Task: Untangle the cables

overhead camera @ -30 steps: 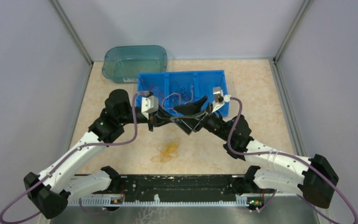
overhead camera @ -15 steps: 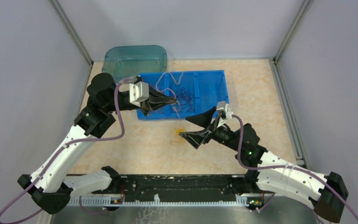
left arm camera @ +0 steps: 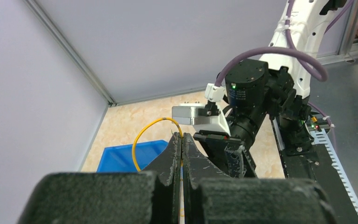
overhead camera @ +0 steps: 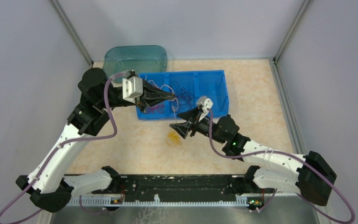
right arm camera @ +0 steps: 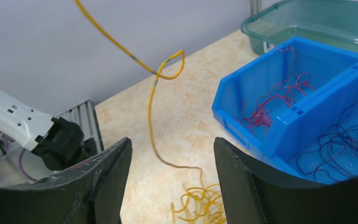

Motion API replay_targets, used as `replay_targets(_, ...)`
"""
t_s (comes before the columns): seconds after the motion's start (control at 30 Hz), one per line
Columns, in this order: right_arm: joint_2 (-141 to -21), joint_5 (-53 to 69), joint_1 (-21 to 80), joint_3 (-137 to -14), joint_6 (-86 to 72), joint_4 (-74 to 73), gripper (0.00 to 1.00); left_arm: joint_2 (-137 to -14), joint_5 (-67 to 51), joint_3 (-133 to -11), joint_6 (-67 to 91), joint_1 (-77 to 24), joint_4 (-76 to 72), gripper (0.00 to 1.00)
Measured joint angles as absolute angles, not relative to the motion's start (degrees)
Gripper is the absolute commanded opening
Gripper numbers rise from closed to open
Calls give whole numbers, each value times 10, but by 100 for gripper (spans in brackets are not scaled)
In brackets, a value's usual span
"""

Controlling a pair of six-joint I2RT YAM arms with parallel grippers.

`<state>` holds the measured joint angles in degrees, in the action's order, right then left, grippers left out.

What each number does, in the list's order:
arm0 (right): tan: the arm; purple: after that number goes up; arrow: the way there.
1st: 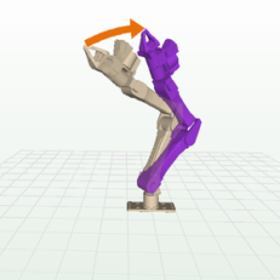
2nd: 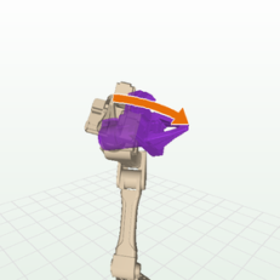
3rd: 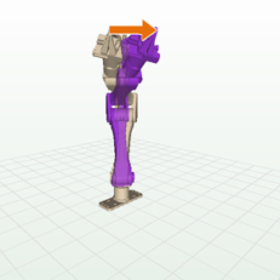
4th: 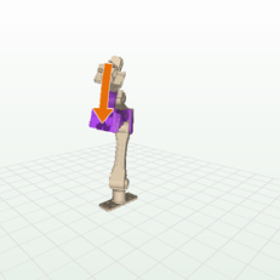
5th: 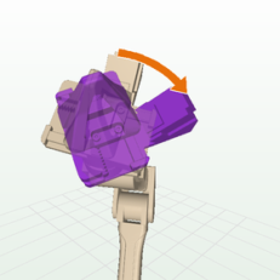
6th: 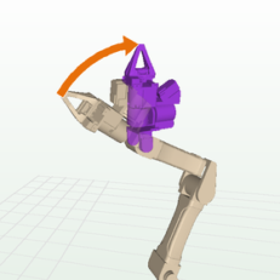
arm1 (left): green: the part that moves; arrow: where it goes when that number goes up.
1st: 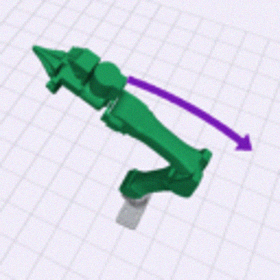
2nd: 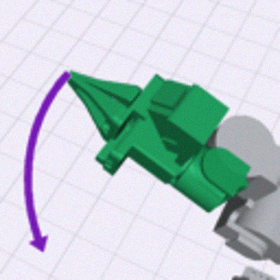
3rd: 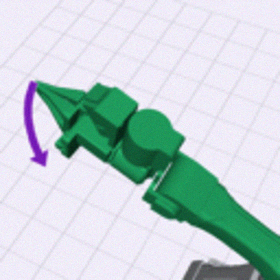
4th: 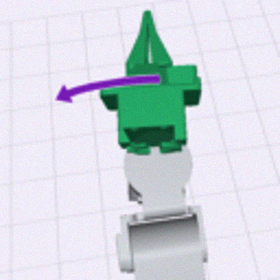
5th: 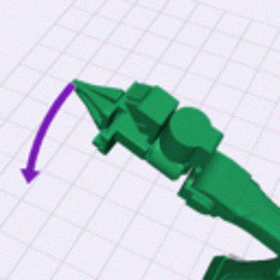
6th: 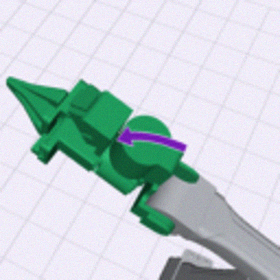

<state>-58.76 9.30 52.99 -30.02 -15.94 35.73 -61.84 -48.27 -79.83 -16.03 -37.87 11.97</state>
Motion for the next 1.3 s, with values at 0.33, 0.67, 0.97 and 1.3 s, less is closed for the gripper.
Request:
replay_targets(0.33, -676, 111, 530, -309, -170, 441, 37, -630, -492, -844, -149, -379, 129, 0)
replay_targets(0.67, -759, 120, 531, -298, -204, 536, 27, -658, -493, -915, -135, -379, 128, 0)
replay_targets(0.97, -829, 87, 547, -189, -234, 615, 26, -687, -477, -1016, -146, -379, 114, 0)
replay_targets(1.3, -861, 53, 566, -142, -258, 672, 55, -709, -454, -1068, -164, -379, 100, 0)
